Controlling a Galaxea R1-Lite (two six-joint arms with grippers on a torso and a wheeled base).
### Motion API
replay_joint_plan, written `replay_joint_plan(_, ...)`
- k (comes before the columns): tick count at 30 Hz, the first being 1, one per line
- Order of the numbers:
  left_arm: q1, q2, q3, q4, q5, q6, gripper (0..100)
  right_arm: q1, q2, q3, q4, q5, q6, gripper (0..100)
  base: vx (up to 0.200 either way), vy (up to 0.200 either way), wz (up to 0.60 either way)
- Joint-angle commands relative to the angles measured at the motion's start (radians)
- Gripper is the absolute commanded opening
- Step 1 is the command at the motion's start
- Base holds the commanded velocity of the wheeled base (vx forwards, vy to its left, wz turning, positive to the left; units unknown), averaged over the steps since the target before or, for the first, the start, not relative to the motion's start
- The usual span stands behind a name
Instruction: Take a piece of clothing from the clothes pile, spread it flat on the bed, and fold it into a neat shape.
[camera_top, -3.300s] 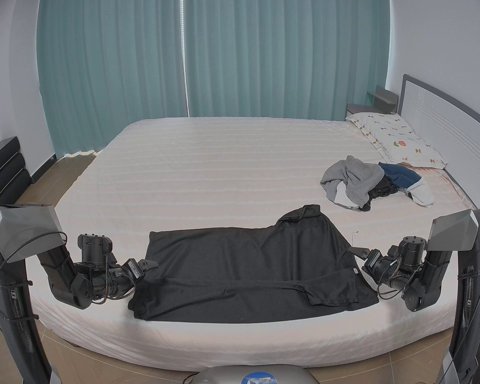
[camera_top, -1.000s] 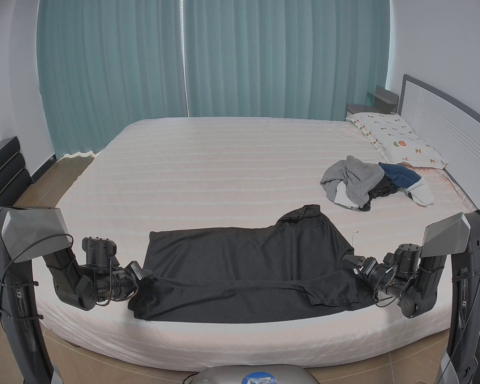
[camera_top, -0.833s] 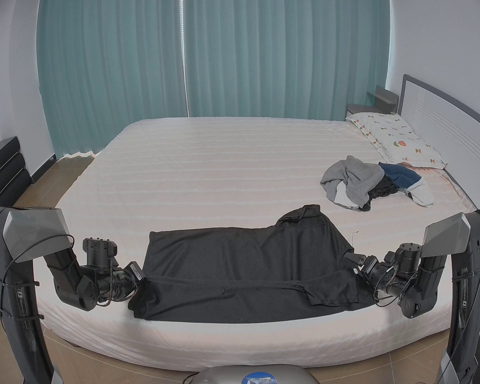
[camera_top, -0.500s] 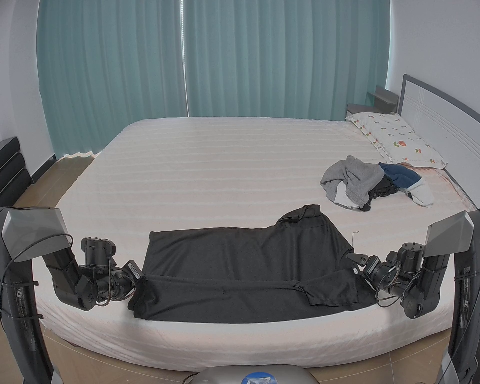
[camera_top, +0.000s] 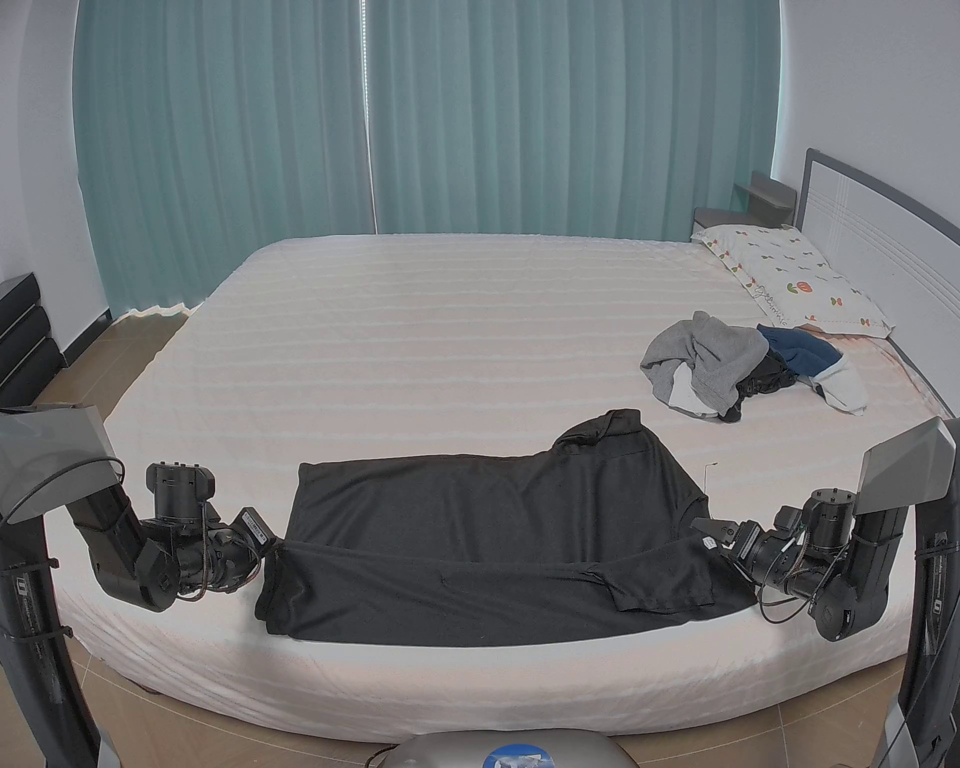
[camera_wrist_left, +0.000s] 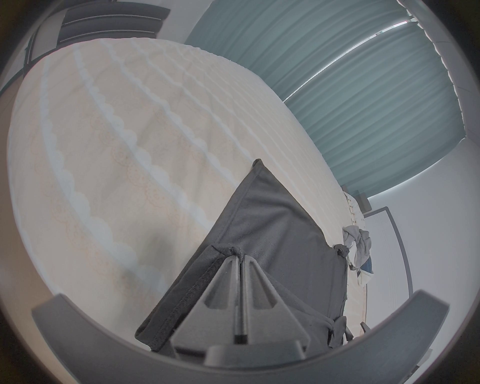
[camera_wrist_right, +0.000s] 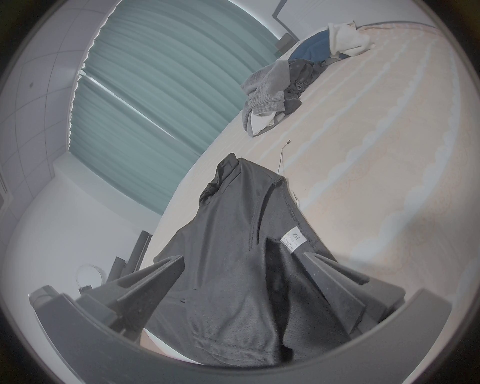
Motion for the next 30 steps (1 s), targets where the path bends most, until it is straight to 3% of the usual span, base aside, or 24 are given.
replay_joint_plan(1,0.002,0.001,-0.005,0.007,-0.013,0.0,0,0.004,0.032,-0.008,-0.005,0.001,-0.031,100,0.0,0.0,0.0)
replay_joint_plan(14,0.001,0.024,-0.015,0.005,-0.021,0.0,0,0.013,0.101,-0.095,-0.001,0.001,-0.059,100,0.0,0.0,0.0)
replay_joint_plan(15,-0.001,0.024,-0.015,0.005,-0.021,0.0,0,0.013,0.103,-0.097,-0.001,0.001,-0.061,0,0.0,0.0,0.0)
replay_joint_plan(30,-0.013,0.045,-0.015,-0.001,-0.003,0.015,0,-0.027,0.089,-0.097,-0.013,-0.009,-0.076,0,0.0,0.0,0.0)
